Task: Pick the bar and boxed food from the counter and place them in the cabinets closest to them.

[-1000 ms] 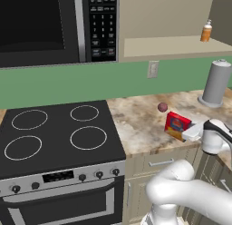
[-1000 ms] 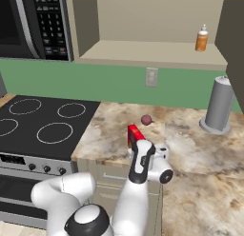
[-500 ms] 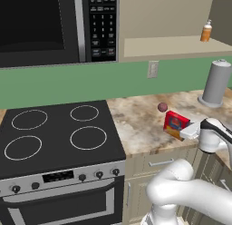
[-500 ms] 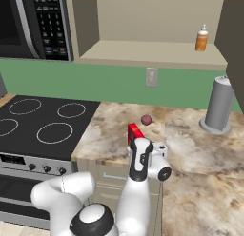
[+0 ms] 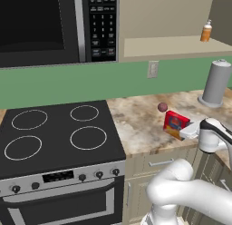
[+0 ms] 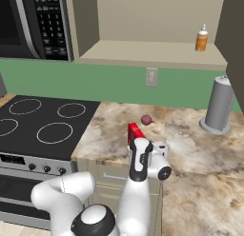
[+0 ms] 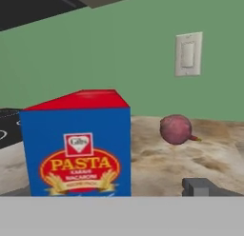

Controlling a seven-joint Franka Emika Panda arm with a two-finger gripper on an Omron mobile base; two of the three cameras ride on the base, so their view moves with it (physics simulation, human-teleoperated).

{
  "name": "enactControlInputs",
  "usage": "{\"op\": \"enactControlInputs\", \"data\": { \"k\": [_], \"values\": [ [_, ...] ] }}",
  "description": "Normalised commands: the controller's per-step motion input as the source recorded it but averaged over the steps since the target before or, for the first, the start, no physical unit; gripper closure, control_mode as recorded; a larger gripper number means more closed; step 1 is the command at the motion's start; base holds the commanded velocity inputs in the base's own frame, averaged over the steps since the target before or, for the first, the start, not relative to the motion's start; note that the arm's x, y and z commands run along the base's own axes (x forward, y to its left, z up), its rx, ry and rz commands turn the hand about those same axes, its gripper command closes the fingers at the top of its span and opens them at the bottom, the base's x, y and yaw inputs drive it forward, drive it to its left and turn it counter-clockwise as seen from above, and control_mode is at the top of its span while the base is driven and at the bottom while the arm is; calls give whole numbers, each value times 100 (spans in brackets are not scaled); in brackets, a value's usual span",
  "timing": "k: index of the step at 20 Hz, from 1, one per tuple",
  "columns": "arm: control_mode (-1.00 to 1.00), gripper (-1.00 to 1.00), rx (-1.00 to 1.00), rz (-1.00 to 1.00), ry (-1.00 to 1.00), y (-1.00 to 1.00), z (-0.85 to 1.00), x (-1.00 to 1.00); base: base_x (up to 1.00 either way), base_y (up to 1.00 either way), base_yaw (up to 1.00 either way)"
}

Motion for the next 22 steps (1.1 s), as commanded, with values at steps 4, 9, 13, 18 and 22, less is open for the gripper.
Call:
{"op": "enactControlInputs", "data": {
  "k": [4, 9, 13, 18, 22],
  "values": [
    [-100, -100, 5, 1, 0, -20, 0, 0, 0, 0, 0],
    [-100, -100, 0, 0, 0, -3, 0, 0, 0, 0, 0],
    [-100, -100, 0, 0, 1, 0, -2, -8, 0, 0, 0],
    [-100, -100, 0, 1, 0, 0, -1, -13, 0, 0, 0],
    [-100, -100, 0, 0, 0, 0, 0, -3, 0, 0, 0]
  ]
}}
